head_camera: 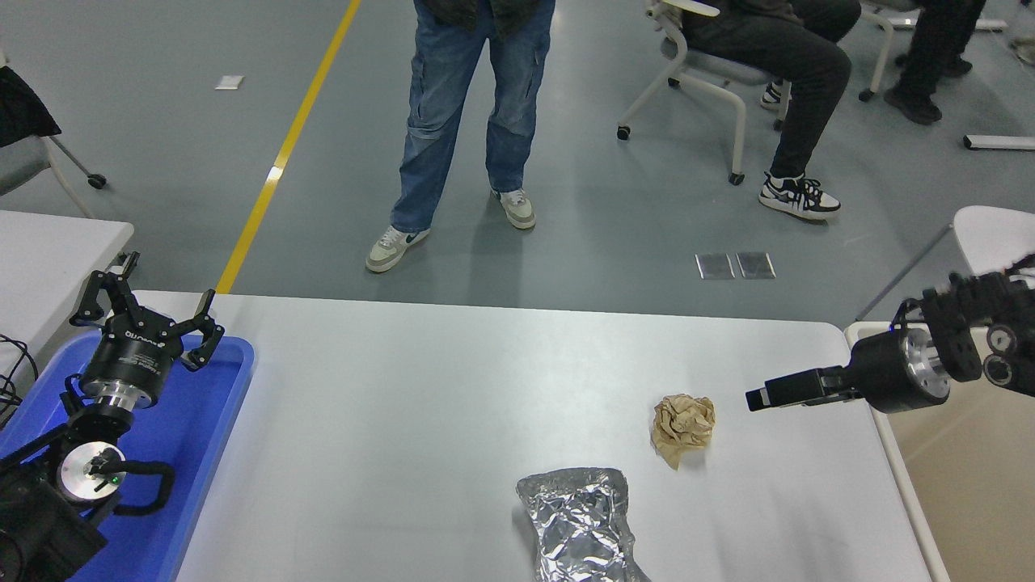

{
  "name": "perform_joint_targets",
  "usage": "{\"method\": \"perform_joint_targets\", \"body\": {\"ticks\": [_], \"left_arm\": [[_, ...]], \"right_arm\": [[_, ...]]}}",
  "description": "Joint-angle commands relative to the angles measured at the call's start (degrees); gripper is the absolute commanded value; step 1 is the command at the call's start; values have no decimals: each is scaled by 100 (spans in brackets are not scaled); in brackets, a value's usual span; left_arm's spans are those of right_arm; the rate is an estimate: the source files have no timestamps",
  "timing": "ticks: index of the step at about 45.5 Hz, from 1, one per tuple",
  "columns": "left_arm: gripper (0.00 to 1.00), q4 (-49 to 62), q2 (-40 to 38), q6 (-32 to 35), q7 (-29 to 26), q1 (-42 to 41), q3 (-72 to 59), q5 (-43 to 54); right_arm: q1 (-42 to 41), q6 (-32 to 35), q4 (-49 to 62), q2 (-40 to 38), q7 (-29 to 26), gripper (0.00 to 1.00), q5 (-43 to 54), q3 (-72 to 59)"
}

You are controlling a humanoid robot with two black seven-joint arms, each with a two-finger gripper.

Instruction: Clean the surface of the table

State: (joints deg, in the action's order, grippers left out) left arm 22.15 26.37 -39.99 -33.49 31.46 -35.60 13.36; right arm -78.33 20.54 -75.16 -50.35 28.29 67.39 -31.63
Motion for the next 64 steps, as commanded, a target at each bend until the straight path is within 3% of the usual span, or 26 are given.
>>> {"method": "perform_joint_targets", "body": {"ticks": [1,20,33,64], "left_arm": [[100,0,0,0,0,0,0,0],[100,0,0,0,0,0,0,0],[100,0,0,0,0,0,0,0],[100,0,0,0,0,0,0,0]], "right_arm": [[177,20,-807,-291,1,98,274,271],[362,-41,-684,684,-60,98,266,333],[766,-50,273,1651,-69,98,266,333],[1619,-357,916,2425,-473,98,213,351]]}}
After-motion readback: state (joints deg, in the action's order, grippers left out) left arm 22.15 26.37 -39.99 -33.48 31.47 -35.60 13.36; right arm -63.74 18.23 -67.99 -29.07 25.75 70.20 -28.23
